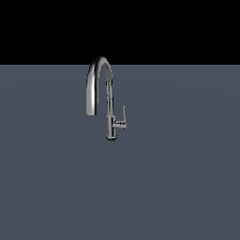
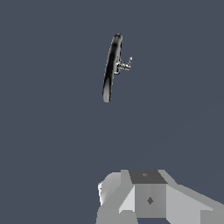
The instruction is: Turn on the faucet by rotating a designated handle.
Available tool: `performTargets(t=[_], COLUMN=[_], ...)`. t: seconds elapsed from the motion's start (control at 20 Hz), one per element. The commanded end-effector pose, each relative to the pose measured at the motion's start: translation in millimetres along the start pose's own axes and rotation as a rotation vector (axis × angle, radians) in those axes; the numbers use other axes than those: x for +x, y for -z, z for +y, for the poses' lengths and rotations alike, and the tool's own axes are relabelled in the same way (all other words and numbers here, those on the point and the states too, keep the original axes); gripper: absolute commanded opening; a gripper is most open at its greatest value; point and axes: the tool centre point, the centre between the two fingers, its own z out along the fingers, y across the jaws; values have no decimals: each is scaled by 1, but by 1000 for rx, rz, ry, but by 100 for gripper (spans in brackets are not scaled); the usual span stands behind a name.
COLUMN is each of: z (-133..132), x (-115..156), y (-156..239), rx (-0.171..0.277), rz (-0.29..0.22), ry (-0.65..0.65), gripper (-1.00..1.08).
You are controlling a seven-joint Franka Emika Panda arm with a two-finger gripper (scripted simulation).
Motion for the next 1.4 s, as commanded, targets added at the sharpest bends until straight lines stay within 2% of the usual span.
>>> performTargets(t=[0.0,0.35,0.65,0.9,1.35], z=[0,0,1,3,11], x=[0,7,24,47,99], y=[0,-2,-6,-13,-36], rx=[0,18,63,124,269], rz=[0,-15,-53,-103,-223], ry=[0,-19,-67,-131,-284], gripper=[-100,-100,-100,-100,-100])
